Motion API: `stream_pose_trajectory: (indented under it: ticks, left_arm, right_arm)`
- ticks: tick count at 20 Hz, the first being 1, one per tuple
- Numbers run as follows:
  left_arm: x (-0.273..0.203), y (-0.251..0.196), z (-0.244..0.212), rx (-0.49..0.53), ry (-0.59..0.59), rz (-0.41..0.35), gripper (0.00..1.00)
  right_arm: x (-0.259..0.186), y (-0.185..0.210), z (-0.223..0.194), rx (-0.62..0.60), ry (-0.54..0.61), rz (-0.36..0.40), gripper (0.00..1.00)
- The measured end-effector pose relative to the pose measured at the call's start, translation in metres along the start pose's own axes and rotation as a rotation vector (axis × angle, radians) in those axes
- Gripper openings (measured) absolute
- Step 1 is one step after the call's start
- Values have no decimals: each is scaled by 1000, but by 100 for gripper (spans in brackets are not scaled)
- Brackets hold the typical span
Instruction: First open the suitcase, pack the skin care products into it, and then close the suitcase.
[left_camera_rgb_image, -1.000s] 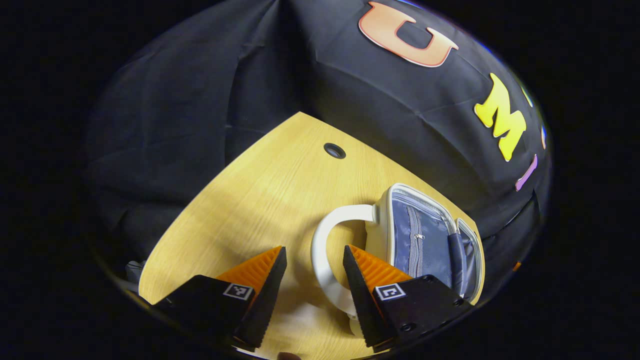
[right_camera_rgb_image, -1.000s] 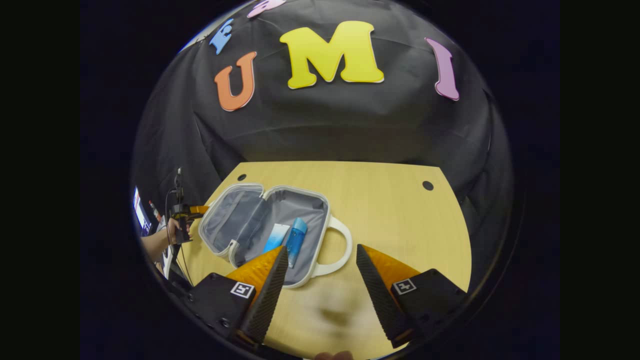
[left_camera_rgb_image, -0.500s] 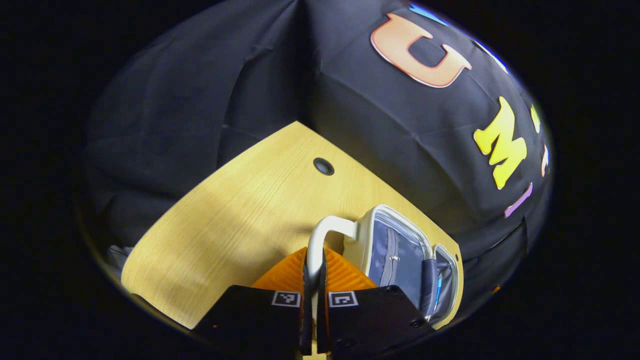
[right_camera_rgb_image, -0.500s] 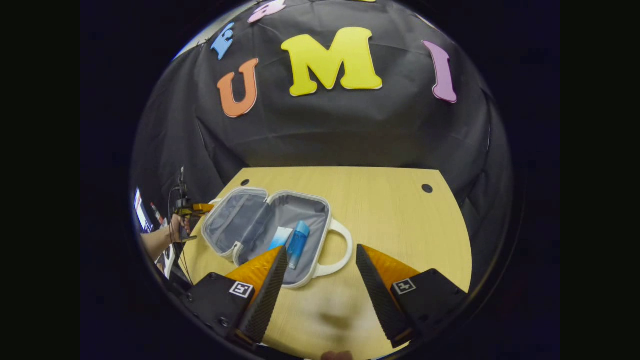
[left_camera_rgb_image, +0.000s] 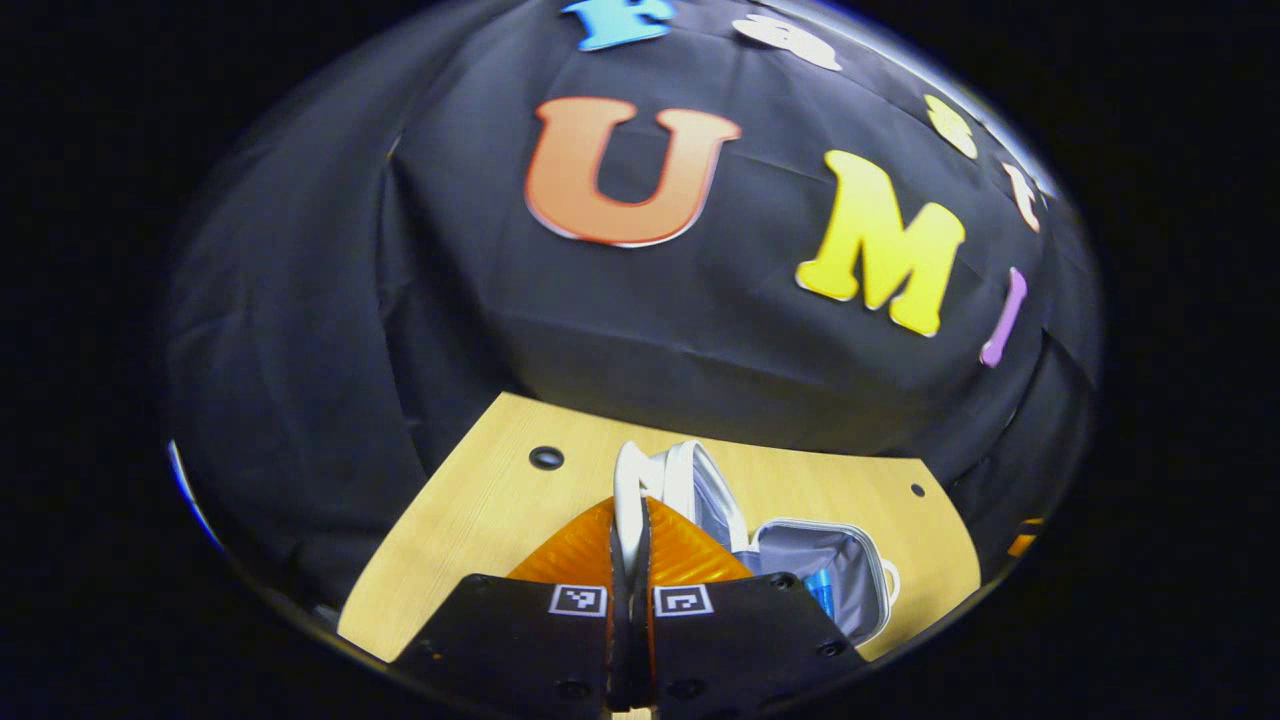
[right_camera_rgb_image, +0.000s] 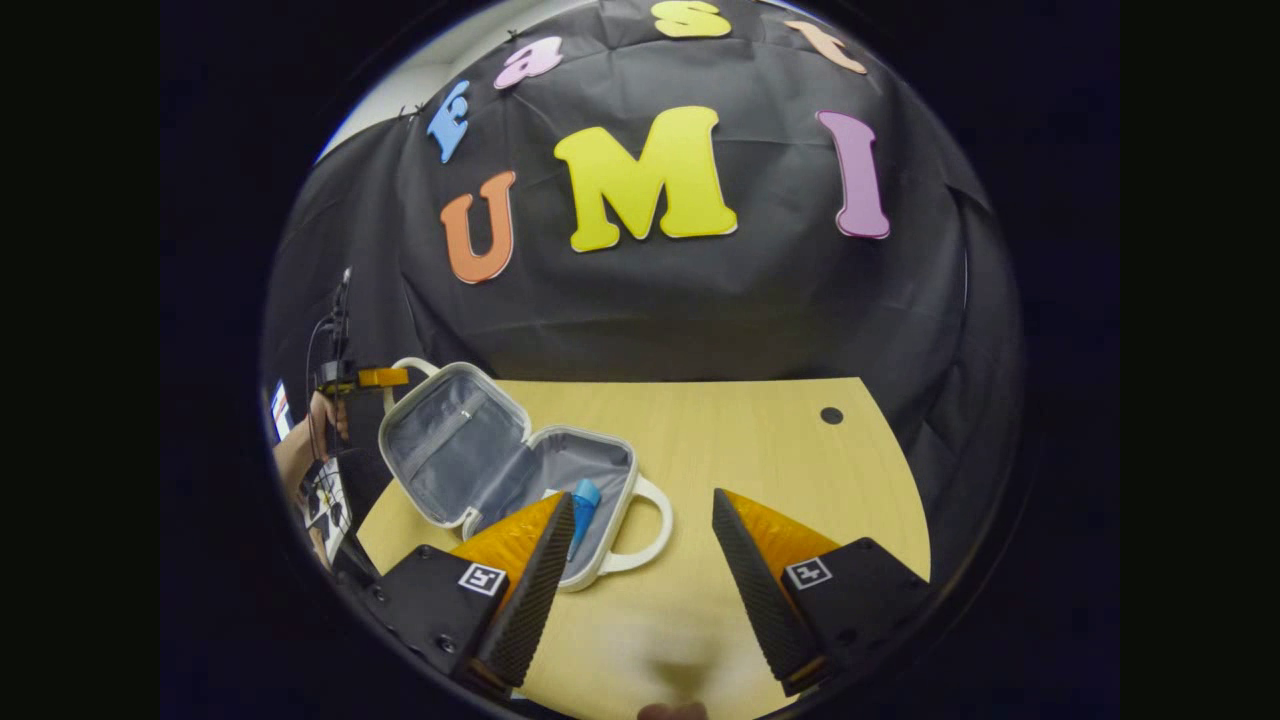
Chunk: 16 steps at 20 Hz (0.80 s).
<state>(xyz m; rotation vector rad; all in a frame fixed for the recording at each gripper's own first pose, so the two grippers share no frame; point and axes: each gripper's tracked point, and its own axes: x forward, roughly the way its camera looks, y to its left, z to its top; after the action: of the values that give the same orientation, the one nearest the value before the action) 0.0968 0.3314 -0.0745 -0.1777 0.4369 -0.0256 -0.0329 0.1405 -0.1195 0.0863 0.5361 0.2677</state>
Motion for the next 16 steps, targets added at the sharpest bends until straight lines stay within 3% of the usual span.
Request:
stream_pose_trajectory:
  ticks: [6,7,9,13,16]
  left_arm:
    - [-30,-98,21,109,-62,-7,3]
    - [-32,-113,21,135,-71,-4,4]
    - [-34,-141,16,227,-92,6,3]
    - [-35,-208,-6,361,-96,-47,3]
    - [-33,-252,-30,376,-80,-94,4]
  right_arm:
    - [-17,-44,10,29,-54,-36,79]
    - [-20,-50,12,33,-61,-42,83]
    - [-26,-64,15,32,-78,-62,79]
    - [-42,-92,15,36,-98,-113,82]
    - [-48,-111,12,53,-95,-144,82]
